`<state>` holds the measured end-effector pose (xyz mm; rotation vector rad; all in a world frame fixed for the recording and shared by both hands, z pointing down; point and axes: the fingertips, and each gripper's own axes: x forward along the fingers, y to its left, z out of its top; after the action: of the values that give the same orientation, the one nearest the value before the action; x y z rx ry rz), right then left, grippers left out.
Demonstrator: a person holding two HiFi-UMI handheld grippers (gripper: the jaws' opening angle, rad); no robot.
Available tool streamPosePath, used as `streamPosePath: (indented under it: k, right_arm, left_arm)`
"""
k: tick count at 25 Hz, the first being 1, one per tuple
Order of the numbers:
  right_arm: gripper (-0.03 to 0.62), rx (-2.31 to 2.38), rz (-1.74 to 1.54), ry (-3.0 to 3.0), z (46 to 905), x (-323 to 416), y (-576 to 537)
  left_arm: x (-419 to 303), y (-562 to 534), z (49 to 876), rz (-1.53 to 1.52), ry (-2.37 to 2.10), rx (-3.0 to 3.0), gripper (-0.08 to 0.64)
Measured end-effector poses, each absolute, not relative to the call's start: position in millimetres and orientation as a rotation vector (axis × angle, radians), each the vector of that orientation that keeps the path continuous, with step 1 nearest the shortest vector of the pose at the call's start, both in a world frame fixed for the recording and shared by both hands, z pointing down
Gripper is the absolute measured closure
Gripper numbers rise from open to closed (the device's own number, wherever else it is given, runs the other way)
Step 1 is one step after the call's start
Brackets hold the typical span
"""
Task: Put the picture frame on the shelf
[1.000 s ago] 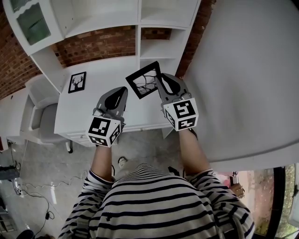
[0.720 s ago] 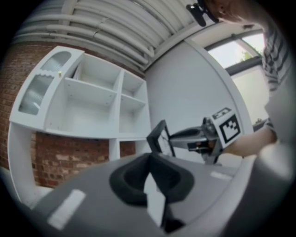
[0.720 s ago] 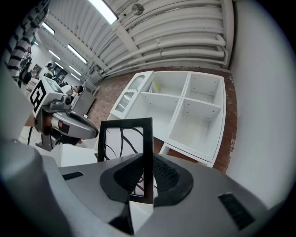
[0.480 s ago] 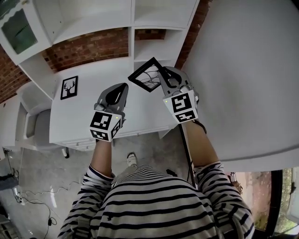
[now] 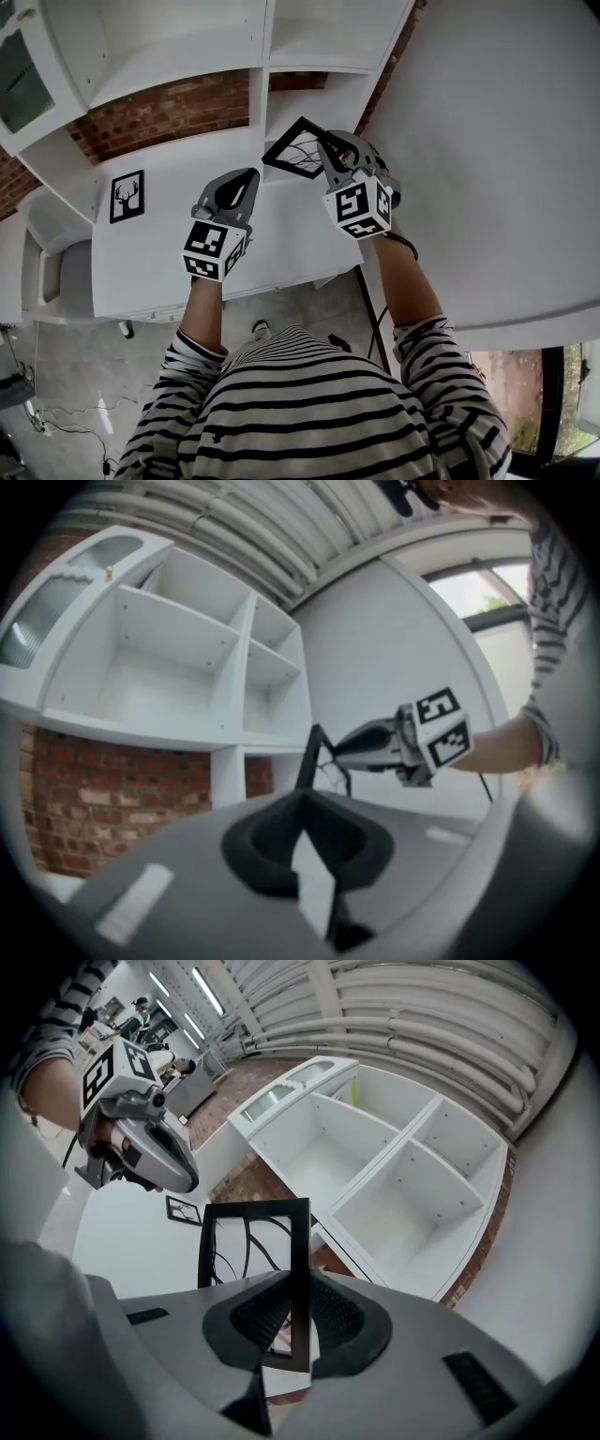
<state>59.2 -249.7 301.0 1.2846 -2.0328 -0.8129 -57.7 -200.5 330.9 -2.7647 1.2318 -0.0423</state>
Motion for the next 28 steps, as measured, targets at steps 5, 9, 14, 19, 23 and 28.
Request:
streamPosePath:
  k: [5, 9, 14, 19, 23, 28]
  right_arm:
    - [0.532, 1.250, -0.894, -1.895, 302, 64, -279]
    - [0.532, 1.190, -0.975, -1.804, 309, 67, -303]
    - [0.532, 1.151, -1.015, -1.775, 317, 71, -335]
    - [0.532, 1.081, -1.068, -1.742, 331, 80, -366]
    - [0.532, 1.029, -1.106, -1.726, 340, 83, -396]
    - [0.532, 0.966, -1.197, -1.648, 362, 84, -430]
  left_arm:
    - [-60, -225, 336, -0.055, 1.196, -2.790, 0.554]
    - [-50, -242, 343, -0.067, 1.175, -2.806, 0.554]
    - [-33, -269, 349, -0.092, 1.168, -2.820, 0.554]
    - [-14, -289, 359, -0.113, 1.212, -2.836, 0.554]
    - [2, -306, 369, -0.133, 1.242, -2.844, 0.554]
    - [19, -324, 385, -0.149, 1.272, -2.858, 0.554]
